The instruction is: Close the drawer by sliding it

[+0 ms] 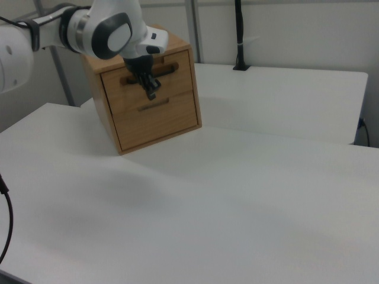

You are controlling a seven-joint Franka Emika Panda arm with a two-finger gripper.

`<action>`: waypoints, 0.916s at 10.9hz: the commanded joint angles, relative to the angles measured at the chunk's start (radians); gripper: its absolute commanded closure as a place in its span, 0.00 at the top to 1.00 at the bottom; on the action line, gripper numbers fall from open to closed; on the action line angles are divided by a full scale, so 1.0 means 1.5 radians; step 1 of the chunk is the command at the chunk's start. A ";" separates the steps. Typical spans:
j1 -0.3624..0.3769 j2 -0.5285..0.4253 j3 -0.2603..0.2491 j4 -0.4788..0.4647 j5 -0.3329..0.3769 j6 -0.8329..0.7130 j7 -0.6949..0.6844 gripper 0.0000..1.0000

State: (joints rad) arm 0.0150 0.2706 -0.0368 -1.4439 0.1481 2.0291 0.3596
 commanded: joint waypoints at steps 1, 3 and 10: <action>-0.008 -0.086 -0.004 -0.029 -0.023 -0.170 -0.013 0.00; 0.001 -0.126 -0.017 -0.045 -0.023 -0.256 -0.014 0.00; 0.002 -0.237 -0.013 -0.166 -0.025 -0.263 -0.211 0.00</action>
State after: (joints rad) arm 0.0624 -0.0398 -0.0874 -1.6387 0.1198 1.6225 0.1895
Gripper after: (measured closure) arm 0.996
